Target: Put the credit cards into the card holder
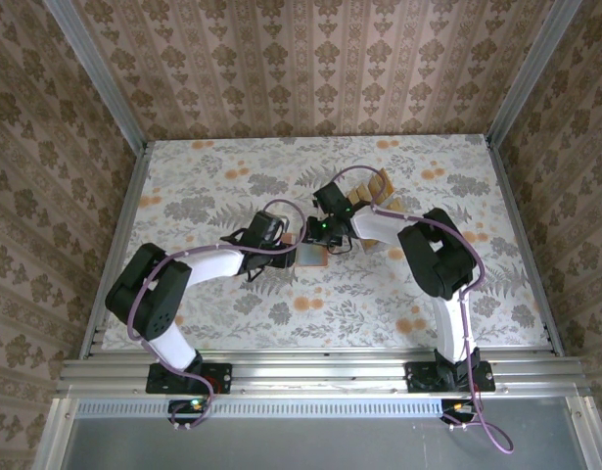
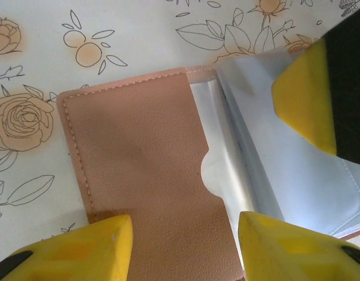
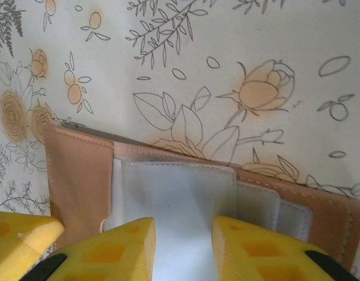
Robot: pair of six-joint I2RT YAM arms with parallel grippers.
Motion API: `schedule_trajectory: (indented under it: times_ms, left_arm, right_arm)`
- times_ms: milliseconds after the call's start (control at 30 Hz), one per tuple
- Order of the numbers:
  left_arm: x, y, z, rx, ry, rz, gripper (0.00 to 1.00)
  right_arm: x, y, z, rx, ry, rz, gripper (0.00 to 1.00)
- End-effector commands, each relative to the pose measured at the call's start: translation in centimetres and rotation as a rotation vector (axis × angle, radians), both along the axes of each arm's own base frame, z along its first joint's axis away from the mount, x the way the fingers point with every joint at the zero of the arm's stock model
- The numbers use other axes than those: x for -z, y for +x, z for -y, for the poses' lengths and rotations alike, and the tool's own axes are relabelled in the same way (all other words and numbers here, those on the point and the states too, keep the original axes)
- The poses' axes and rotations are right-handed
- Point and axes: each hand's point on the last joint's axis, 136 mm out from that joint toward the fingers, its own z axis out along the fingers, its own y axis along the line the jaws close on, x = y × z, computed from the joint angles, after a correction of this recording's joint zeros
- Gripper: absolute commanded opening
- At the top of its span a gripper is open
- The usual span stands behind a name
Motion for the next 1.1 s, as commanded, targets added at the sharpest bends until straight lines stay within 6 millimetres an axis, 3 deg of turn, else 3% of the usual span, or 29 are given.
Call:
schedule_trajectory:
  times_ms: [0,467,1067]
  left_arm:
    - [-0.4,-0.1,0.2,0.014,-0.014,0.027,0.53]
    - [-1.8,-0.3,1.4,0.057,-0.08,0.085,0.56]
    - [-0.3,-0.5,2.2,0.081,0.01,0.081,0.55]
  right_arm:
    - [1.2,-0.5,-0.5,-0.002,-0.003,-0.046,0.33]
    - [1.4,-0.7,-0.4,0.003,-0.004,-0.05,0.33]
    - [1.3,-0.6,-0.5,0.006,0.006,-0.047,0.33]
